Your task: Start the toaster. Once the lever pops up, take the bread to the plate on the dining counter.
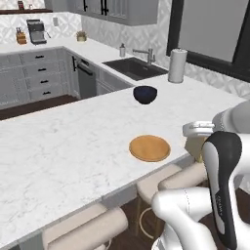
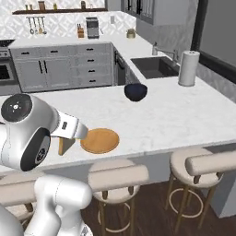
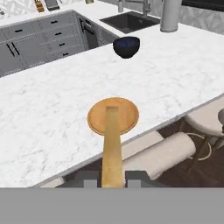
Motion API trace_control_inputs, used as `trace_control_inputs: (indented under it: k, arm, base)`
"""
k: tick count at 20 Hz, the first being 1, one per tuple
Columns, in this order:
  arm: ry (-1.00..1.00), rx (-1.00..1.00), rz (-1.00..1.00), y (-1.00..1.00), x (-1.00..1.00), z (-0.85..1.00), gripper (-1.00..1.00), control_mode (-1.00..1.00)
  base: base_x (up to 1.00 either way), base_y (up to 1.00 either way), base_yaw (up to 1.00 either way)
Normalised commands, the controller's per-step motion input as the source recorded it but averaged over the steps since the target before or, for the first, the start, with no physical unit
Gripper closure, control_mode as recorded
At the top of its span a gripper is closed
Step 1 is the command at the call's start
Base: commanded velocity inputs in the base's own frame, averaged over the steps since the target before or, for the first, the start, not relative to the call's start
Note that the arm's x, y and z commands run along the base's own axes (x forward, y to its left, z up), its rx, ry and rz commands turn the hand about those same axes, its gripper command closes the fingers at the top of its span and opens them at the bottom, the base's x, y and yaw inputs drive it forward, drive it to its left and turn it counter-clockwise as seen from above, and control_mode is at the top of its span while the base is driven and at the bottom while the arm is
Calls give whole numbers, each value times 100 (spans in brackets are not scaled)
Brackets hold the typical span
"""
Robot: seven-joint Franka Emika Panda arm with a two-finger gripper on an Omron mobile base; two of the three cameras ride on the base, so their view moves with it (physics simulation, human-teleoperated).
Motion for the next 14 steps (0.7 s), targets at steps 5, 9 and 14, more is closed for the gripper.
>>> trace_control_inputs:
  k: [5,9,14]
  arm:
    - [0,0,0,0,0,0,100,100]
    - [0,0,0,0,0,0,100,100]
    - [0,0,0,0,0,0,100,100]
  base:
    - [29,-55,70]
    - [54,-53,56]
    - [27,-28,35]
